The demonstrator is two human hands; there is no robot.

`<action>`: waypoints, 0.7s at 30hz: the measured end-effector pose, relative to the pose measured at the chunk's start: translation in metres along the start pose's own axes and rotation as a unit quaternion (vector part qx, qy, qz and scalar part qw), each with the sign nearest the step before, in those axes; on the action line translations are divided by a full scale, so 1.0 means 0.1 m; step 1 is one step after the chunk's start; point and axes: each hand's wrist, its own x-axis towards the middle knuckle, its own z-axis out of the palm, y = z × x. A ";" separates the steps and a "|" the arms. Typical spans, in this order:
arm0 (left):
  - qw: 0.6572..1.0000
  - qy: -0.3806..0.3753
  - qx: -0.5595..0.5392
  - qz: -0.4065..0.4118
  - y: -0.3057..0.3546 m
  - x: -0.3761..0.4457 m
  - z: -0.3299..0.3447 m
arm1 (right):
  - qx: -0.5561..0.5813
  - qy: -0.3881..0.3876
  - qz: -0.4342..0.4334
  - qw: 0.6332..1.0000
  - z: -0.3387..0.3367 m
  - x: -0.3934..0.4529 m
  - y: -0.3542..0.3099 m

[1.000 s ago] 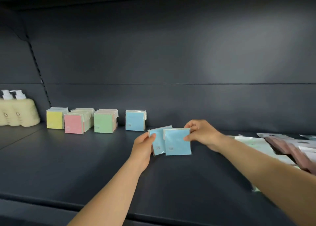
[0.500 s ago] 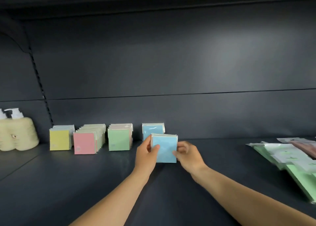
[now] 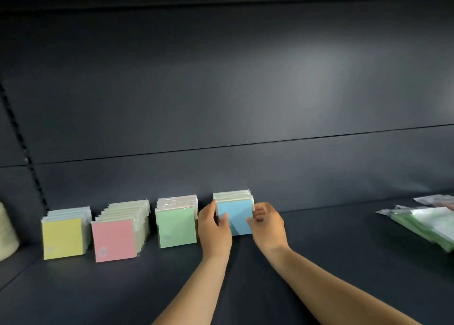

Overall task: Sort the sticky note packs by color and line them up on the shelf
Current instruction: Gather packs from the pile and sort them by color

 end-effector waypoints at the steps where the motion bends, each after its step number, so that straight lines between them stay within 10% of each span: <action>1: 1.000 -0.004 0.010 0.001 -0.01 0.01 0.01 | -0.001 0.003 -0.002 1.000 0.02 0.01 0.01; 21: 0.989 -0.083 0.108 -0.055 0.14 -0.02 -0.04 | -0.037 -0.097 -0.010 0.995 0.06 0.00 -0.10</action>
